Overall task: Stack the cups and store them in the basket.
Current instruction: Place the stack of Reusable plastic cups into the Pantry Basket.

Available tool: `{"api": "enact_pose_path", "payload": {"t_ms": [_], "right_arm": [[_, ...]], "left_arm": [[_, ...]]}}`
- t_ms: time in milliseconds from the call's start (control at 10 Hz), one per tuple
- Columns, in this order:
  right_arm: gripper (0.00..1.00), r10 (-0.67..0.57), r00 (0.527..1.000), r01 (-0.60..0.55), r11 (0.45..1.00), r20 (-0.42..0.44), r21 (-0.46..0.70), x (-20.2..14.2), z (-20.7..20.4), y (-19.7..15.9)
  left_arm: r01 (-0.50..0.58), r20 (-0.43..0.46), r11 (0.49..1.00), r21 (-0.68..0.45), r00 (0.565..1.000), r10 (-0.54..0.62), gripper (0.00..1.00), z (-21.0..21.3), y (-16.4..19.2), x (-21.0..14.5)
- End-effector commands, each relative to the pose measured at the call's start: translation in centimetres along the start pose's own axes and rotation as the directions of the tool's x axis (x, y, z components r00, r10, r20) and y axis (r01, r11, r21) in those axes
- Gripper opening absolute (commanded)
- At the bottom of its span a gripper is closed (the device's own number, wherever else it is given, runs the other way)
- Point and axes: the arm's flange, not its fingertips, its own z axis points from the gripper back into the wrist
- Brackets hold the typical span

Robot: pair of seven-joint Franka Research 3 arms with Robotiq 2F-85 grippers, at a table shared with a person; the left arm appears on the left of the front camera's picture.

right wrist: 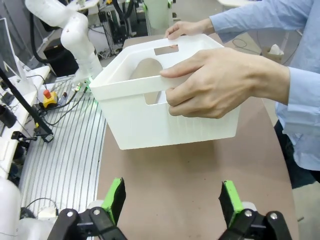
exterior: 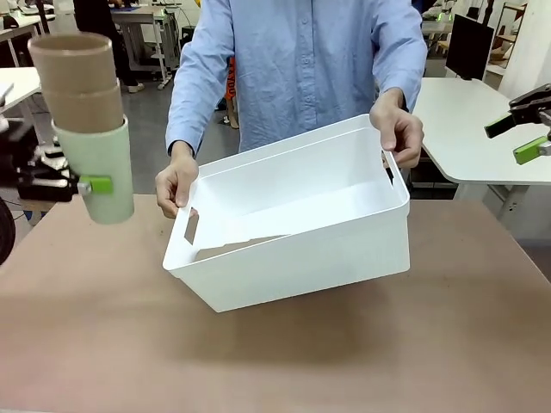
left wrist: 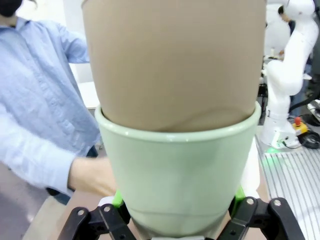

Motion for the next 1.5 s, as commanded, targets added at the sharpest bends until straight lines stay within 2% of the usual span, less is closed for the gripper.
{"api": "enact_pose_path", "payload": {"t_ms": [0,300,600,800,1400], "right_arm": [[1.00,-0.015,1.000,0.015,1.000,-0.001,0.003,0.3,0.3,0.0],[1.00,-0.015,1.000,0.015,1.000,-0.001,0.003,0.3,0.3,0.0],[1.00,-0.015,1.000,0.015,1.000,-0.001,0.003,0.3,0.3,0.0],[1.00,-0.015,1.000,0.015,1.000,-0.001,0.003,0.3,0.3,0.0],[1.00,-0.015,1.000,0.015,1.000,-0.001,0.003,0.3,0.3,0.0]], "left_arm": [[-0.001,-0.098,1.000,0.008,0.995,0.002,0.86,-3.1,-0.9,5.6],[0.011,-0.252,1.000,0.022,0.968,-0.005,0.86,-7.8,-0.6,11.1],[0.014,-0.412,0.998,0.054,0.911,0.010,0.86,-12.5,0.4,12.9],[0.026,-0.501,0.997,0.075,0.866,0.015,0.86,-15.9,0.6,13.1],[0.042,-0.608,0.994,0.098,0.794,0.027,0.86,-24.3,-0.1,10.5]]}}
